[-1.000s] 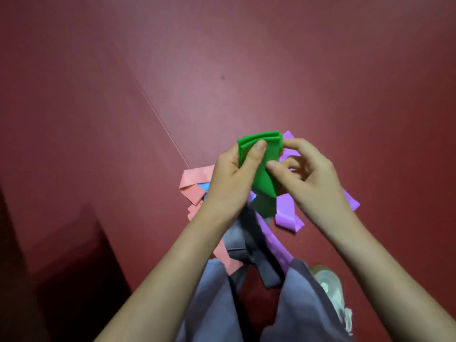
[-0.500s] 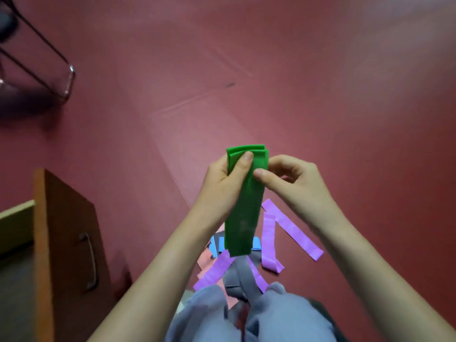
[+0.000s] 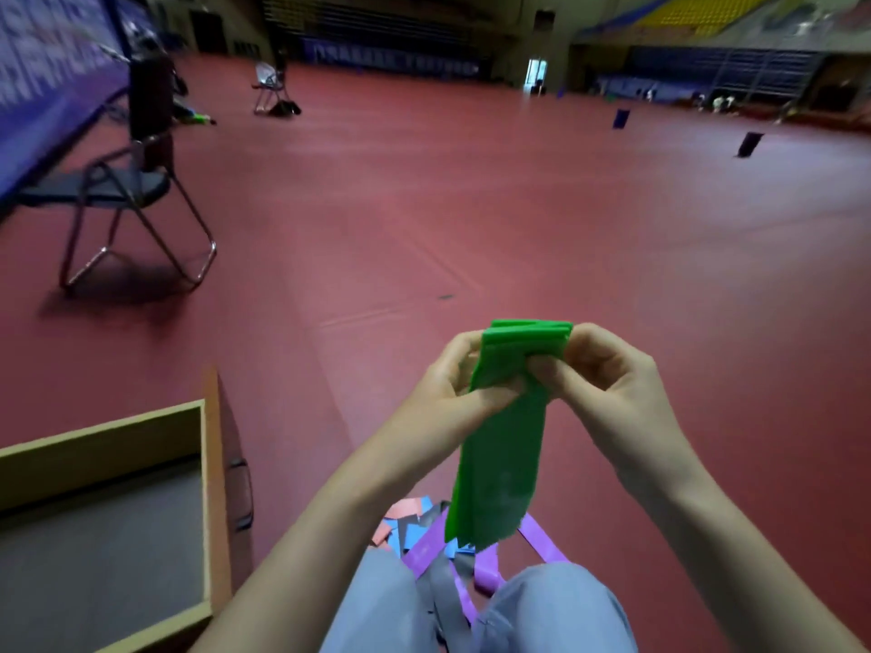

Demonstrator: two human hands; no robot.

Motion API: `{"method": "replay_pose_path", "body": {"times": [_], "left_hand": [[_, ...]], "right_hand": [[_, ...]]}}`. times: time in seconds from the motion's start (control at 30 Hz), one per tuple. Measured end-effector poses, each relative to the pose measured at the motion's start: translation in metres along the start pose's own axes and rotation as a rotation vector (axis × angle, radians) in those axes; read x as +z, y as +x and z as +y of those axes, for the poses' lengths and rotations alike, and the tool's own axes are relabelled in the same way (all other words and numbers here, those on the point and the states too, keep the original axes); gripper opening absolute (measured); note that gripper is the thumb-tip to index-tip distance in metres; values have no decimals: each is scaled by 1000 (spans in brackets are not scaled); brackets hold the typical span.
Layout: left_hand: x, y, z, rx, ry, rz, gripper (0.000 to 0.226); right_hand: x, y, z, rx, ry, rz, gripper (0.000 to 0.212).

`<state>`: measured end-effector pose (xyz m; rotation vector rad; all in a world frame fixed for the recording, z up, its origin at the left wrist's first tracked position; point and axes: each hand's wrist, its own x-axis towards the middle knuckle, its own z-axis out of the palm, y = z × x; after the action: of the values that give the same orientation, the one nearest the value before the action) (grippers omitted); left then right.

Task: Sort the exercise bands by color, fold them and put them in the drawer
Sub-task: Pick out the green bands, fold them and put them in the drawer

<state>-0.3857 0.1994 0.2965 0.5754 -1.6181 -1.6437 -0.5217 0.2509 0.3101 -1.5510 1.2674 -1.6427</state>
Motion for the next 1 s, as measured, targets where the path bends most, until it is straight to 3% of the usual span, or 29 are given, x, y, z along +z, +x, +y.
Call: {"method": "replay_pose_path", "body": {"times": [0.23,0.37,0.47,0.7,0.8,0.87,0.93,1.0], "left_hand": [[4,-47,7,-122,25,101,21],[8,-61,11,-155,-33,210,22],[8,-71,14,-166,-120,178,20],[1,-81,7,-376,-298,54,27],[-5,-85,5,-404,-394,2,30],[-6,-88,0,-356,-290,-35,17],[-8,-90,-7,-329,-180,-2,23],[-10,-91,-9,-315,-144,72,27]], "right_hand": [[5,-21,-35,-174,-138,-56,11],[7,-41,-29,-393,-436,-192,9],[10,-52,-22,-503,-669,-217,15],[8,-60,-10,-527,-810,-241,18],[8,-61,-3,-541,-869,-250,30],[8,-64,0,-546,-875,-261,35],[9,-67,4,-545,-863,-286,25],[11,-72,5,-375,-667,-333,26]]}}
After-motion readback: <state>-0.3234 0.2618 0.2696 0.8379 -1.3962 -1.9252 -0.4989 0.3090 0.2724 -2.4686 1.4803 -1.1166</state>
